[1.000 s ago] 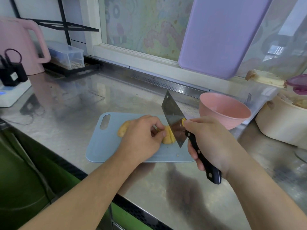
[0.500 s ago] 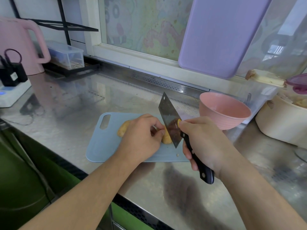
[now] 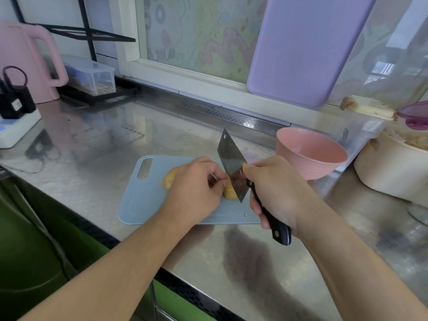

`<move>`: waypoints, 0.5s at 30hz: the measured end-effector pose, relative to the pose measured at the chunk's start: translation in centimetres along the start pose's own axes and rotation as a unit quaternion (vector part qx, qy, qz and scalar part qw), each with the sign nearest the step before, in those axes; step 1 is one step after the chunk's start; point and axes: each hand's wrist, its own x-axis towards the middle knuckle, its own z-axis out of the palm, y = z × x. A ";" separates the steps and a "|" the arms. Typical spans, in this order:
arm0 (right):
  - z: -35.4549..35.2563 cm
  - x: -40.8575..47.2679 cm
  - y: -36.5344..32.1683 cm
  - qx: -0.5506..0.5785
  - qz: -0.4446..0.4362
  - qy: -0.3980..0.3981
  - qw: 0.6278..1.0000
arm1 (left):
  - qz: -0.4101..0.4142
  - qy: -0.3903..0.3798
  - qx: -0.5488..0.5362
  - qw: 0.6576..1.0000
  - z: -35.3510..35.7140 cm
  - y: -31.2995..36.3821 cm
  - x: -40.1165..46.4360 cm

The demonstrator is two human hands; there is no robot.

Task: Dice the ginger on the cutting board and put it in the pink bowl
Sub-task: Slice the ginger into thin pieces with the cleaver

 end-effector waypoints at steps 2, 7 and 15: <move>0.1 0.2 -0.2 -0.001 0.003 -0.003 1.000 | 0.002 0.000 0.001 1.000 0.0 0.0 0.0; 0.5 0.3 -0.1 -0.001 0.002 -0.006 1.000 | 0.001 -0.002 0.002 1.000 -0.1 0.0 0.0; 0.8 0.2 0.6 -0.008 -0.003 0.007 1.000 | 0.002 -0.003 -0.001 1.000 0.1 0.0 0.1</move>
